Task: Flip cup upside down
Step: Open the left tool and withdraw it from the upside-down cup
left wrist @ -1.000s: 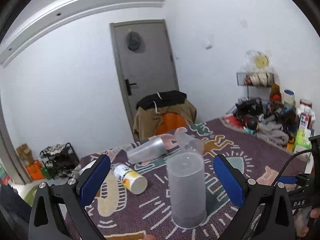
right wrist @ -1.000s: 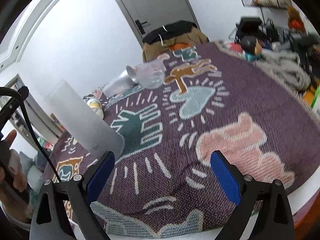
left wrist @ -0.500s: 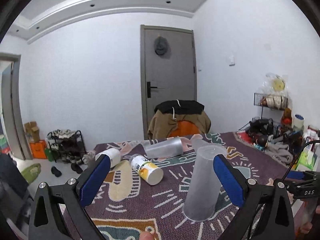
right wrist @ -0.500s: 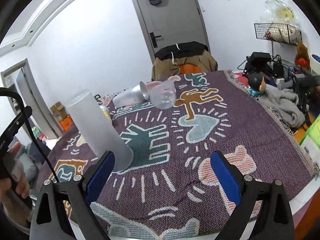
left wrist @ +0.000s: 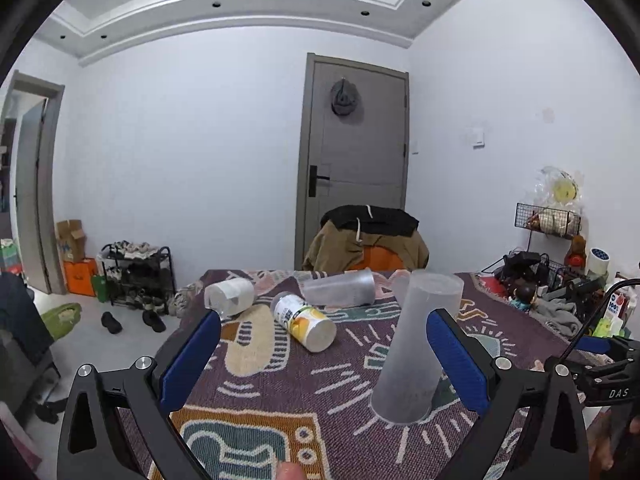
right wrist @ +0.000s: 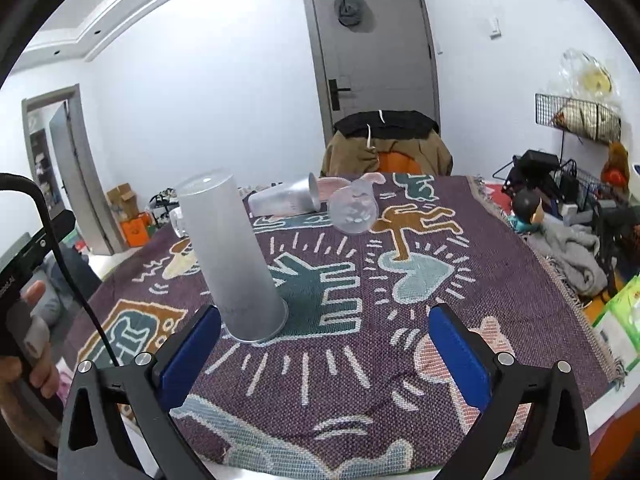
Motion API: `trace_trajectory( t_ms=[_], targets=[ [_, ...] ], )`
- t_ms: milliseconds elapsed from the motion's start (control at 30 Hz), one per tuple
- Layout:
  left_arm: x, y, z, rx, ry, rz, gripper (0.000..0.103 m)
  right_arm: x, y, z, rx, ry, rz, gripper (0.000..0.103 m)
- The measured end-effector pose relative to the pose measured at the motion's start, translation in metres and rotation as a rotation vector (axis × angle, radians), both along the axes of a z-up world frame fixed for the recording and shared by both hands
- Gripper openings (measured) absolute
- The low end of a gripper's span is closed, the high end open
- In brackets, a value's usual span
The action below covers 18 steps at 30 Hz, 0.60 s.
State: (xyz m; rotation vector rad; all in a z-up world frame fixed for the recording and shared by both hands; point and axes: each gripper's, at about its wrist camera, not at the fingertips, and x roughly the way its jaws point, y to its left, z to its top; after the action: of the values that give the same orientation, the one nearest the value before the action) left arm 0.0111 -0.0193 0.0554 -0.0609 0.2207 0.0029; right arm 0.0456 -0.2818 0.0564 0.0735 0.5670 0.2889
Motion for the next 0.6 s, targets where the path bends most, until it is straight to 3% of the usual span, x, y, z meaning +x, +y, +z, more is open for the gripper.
trace_trajectory(
  t_ms=[600],
  targets=[
    [-0.022,0.003,-0.040,0.048,0.079,0.028,0.103,-0.024,0.011,-0.016,-0.075,-0.060,0.042,0.103]
  ],
)
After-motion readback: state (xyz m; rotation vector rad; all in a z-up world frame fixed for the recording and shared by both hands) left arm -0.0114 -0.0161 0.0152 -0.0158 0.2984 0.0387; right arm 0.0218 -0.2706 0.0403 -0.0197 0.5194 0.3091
